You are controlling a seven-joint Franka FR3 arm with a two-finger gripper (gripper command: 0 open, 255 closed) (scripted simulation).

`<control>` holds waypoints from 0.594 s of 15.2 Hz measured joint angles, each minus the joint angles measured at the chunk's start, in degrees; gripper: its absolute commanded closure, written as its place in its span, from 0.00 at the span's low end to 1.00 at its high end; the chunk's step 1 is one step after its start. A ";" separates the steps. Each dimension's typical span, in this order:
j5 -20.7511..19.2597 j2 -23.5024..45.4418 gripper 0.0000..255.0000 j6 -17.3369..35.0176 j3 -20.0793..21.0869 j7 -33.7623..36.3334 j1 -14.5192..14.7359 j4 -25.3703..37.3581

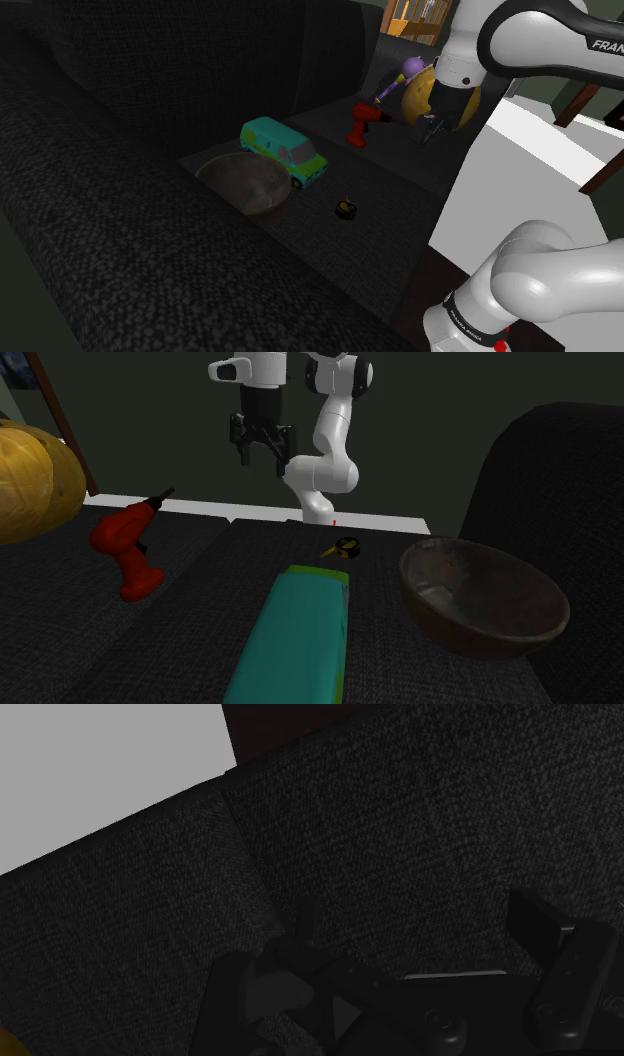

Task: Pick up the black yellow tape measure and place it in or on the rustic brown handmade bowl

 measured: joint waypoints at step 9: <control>8.78 6.08 0.00 3.65 6.89 13.23 1.13 -0.62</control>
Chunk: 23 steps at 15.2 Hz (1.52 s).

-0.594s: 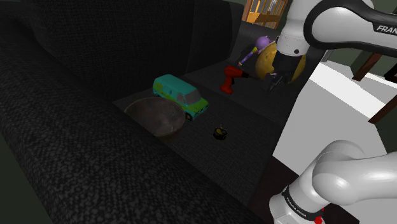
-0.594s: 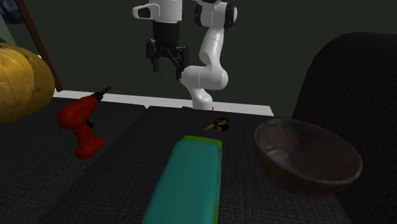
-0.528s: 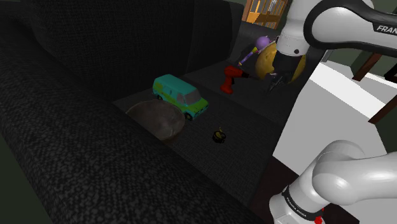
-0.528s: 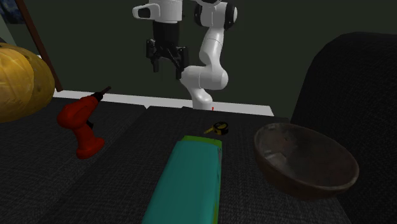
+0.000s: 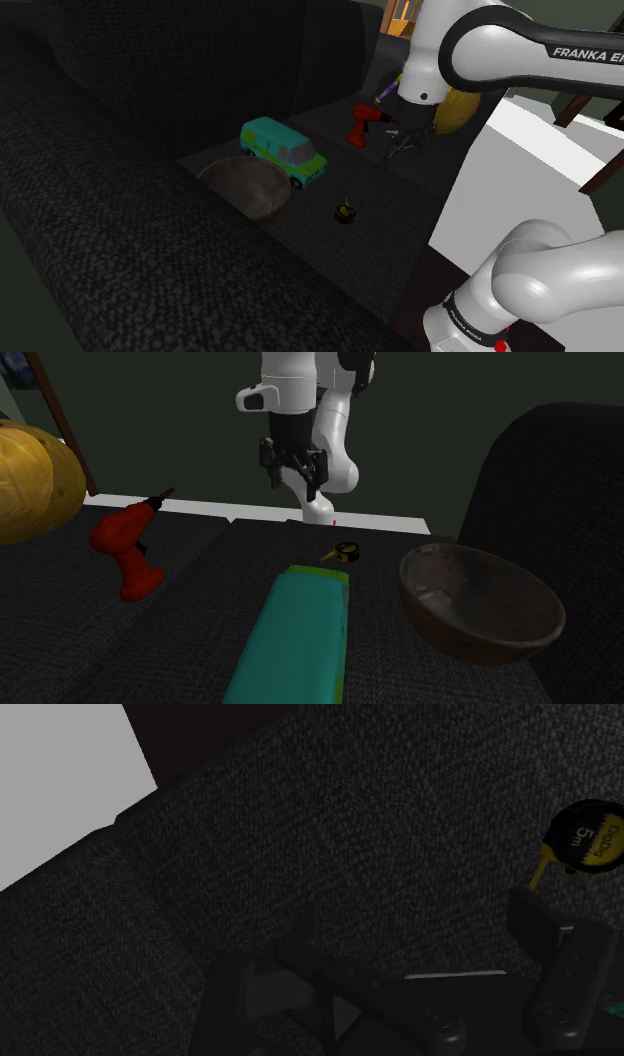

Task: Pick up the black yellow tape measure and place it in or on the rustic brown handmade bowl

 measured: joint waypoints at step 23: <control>11.35 15.34 0.00 14.79 10.15 18.06 1.76 -0.96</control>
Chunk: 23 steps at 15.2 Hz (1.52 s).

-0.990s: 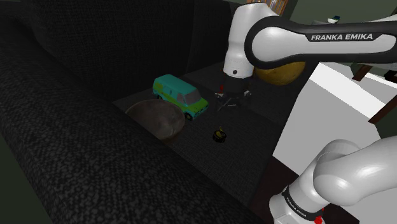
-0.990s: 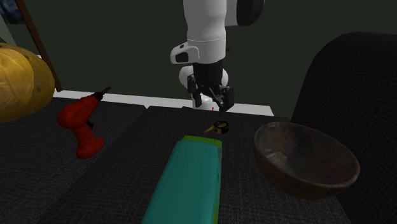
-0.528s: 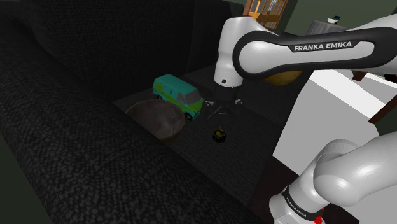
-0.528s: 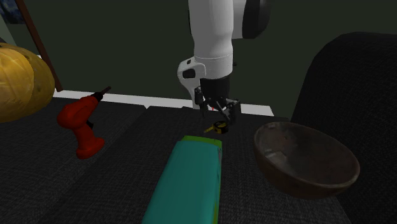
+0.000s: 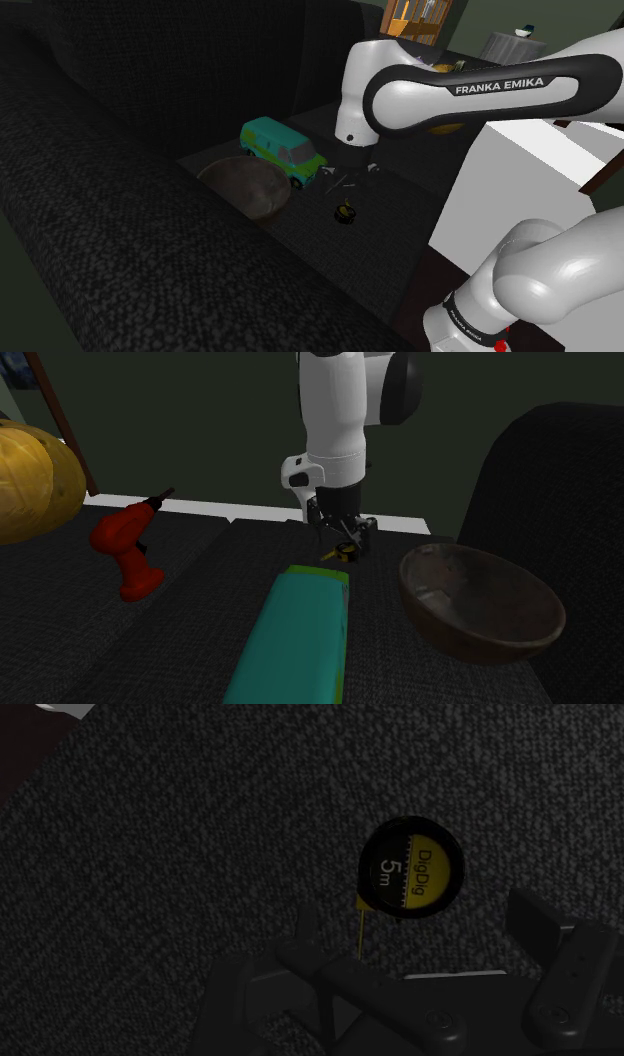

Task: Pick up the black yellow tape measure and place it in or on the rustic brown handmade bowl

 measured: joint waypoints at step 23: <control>-0.65 -1.38 1.00 -7.90 -1.06 0.57 -0.26 6.55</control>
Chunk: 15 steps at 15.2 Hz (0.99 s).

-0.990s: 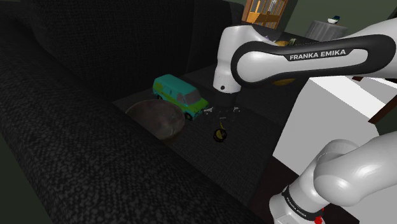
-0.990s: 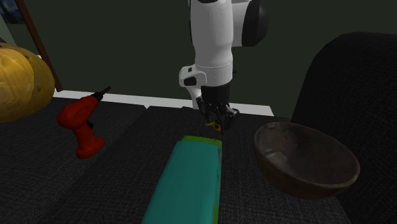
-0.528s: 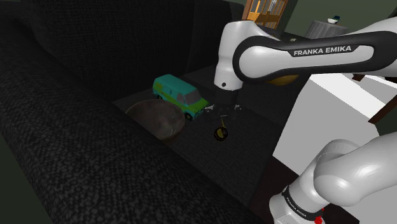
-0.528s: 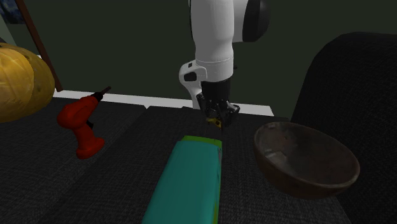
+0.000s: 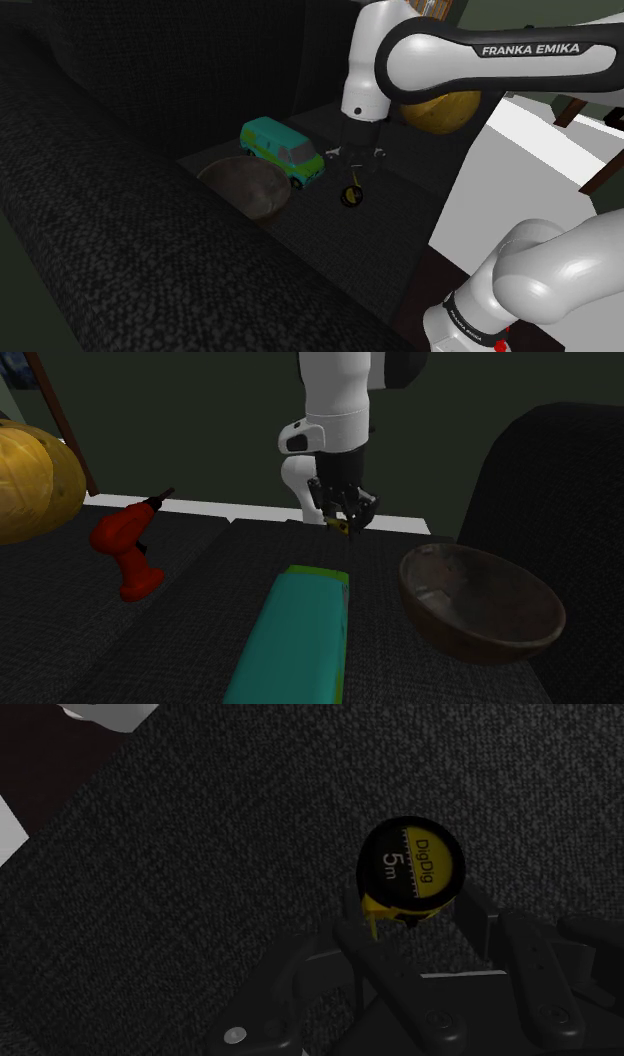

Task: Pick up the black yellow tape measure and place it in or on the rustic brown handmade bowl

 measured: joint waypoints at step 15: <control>-0.84 0.29 1.00 -11.33 -1.12 1.26 -0.37 11.66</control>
